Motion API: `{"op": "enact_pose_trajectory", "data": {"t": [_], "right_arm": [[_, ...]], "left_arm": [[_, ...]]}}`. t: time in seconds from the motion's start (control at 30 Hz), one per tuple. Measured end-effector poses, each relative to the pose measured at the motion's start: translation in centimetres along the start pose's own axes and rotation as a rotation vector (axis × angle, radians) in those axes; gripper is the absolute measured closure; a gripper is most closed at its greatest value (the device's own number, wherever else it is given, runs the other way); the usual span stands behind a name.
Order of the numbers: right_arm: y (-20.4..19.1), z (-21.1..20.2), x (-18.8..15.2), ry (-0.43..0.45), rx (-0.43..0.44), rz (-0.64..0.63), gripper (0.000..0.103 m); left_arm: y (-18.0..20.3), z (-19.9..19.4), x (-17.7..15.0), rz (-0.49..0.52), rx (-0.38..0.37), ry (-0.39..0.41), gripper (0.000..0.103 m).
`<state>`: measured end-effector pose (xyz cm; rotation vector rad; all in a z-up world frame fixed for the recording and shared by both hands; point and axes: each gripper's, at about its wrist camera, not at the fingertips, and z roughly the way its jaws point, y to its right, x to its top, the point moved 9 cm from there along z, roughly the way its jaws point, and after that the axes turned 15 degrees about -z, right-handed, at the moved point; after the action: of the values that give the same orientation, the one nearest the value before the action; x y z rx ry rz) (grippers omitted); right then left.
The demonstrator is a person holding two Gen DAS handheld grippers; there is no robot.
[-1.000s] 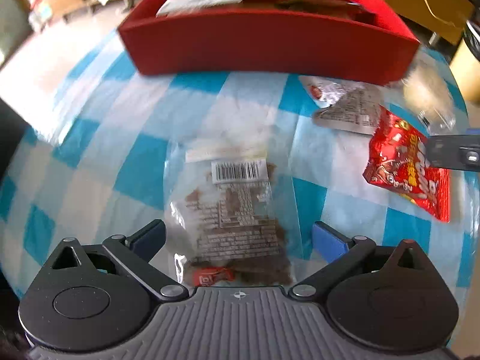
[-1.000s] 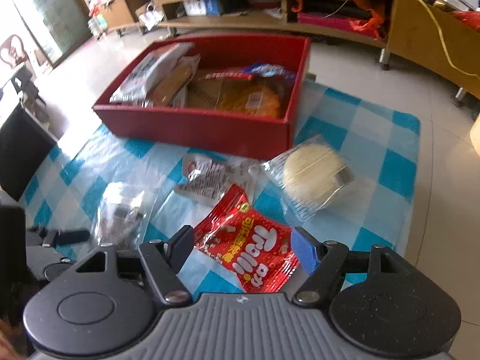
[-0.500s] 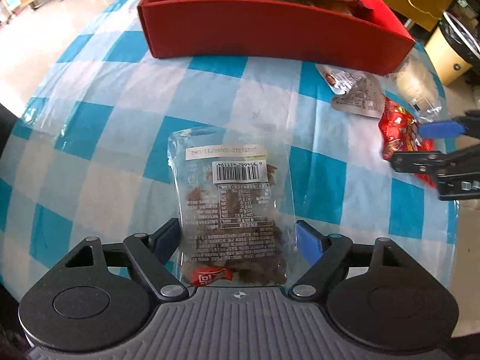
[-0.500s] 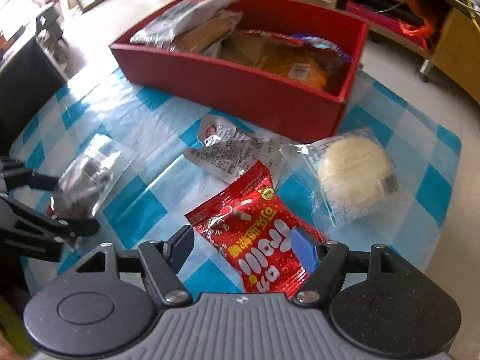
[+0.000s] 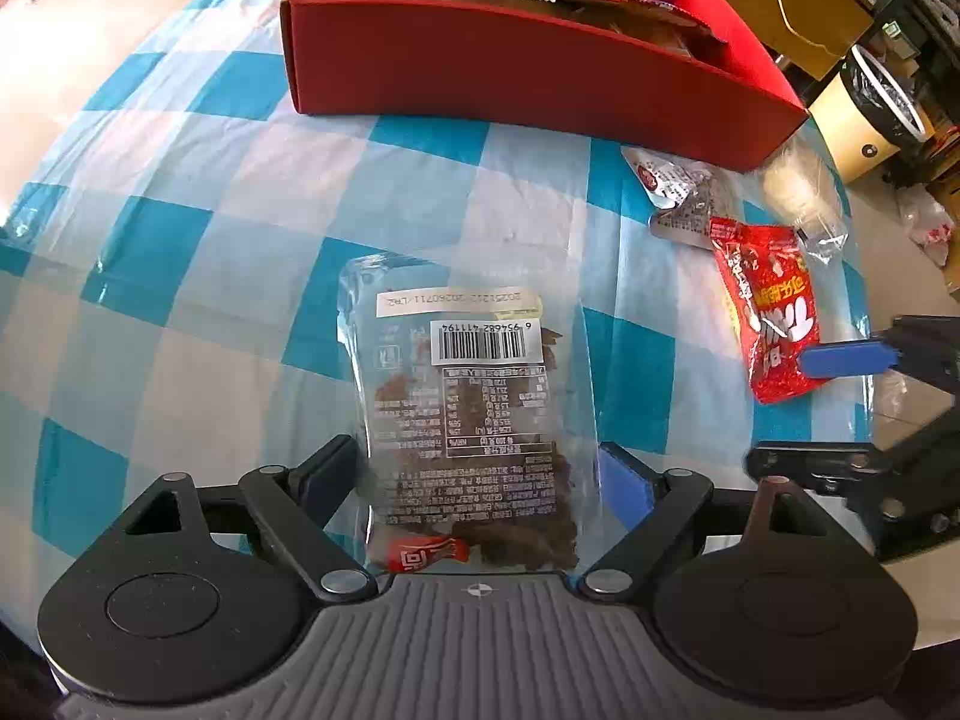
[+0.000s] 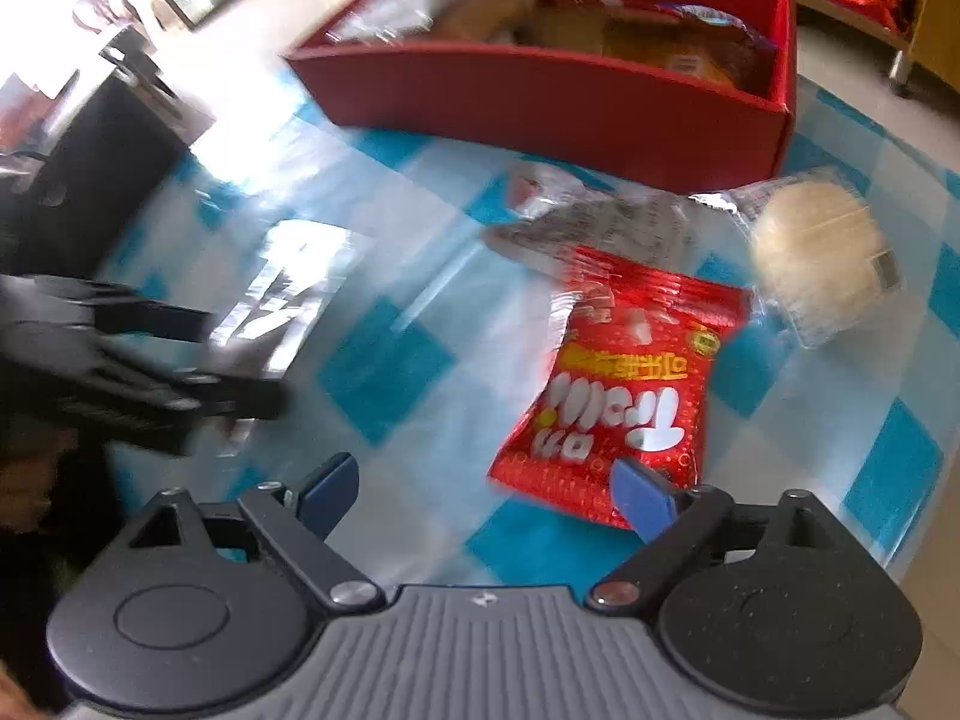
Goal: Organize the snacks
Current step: 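Grasp the clear jerky bag with left tool while right tool grasps the red candy bag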
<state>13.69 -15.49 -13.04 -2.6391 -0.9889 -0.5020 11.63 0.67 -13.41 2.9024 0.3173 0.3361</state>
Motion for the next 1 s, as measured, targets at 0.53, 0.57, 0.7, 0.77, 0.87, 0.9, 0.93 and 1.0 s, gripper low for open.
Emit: {"op": "enact_pose_trajectory", "data": {"t": [0.53, 0.57, 0.7, 0.77, 0.87, 0.9, 0.93, 1.0], "right_arm": [[4.3, 4.1, 2.0, -0.008, -0.293, 0.115, 0.0], [4.3, 4.0, 1.9, -0.009, -0.293, 0.109, 0.0], [4.2, 3.6, 1.8, -0.019, -0.287, 0.113, 0.0], [4.0, 3.4, 1.8, -0.018, -0.29, 0.104, 0.004], [2.8, 2.6, 1.5, 0.002, -0.277, 0.096, 0.029], [2.5, 2.3, 1.4, 0.01, -0.272, 0.099, 0.038], [2.2, 2.1, 1.2, 0.013, -0.277, 0.103, 0.043], [1.7, 1.8, 0.8, 0.013, -0.277, 0.109, 0.047]], "left_arm": [[0.7, 0.7, 0.5, 0.084, 0.077, 0.1, 0.009], [0.8, 0.7, 0.4, 0.094, 0.08, 0.107, 0.008], [1.0, 1.1, 0.5, 0.122, 0.117, 0.142, 0.006], [1.2, 1.4, 0.3, 0.147, 0.131, 0.14, 0.002], [1.2, 1.4, 0.2, 0.132, 0.133, 0.139, 0.006], [1.1, 1.1, 0.2, 0.121, 0.132, 0.139, 0.009], [0.9, 0.8, 0.3, 0.111, 0.125, 0.134, 0.012], [0.6, 0.5, 0.3, 0.082, 0.105, 0.12, 0.016]]}}
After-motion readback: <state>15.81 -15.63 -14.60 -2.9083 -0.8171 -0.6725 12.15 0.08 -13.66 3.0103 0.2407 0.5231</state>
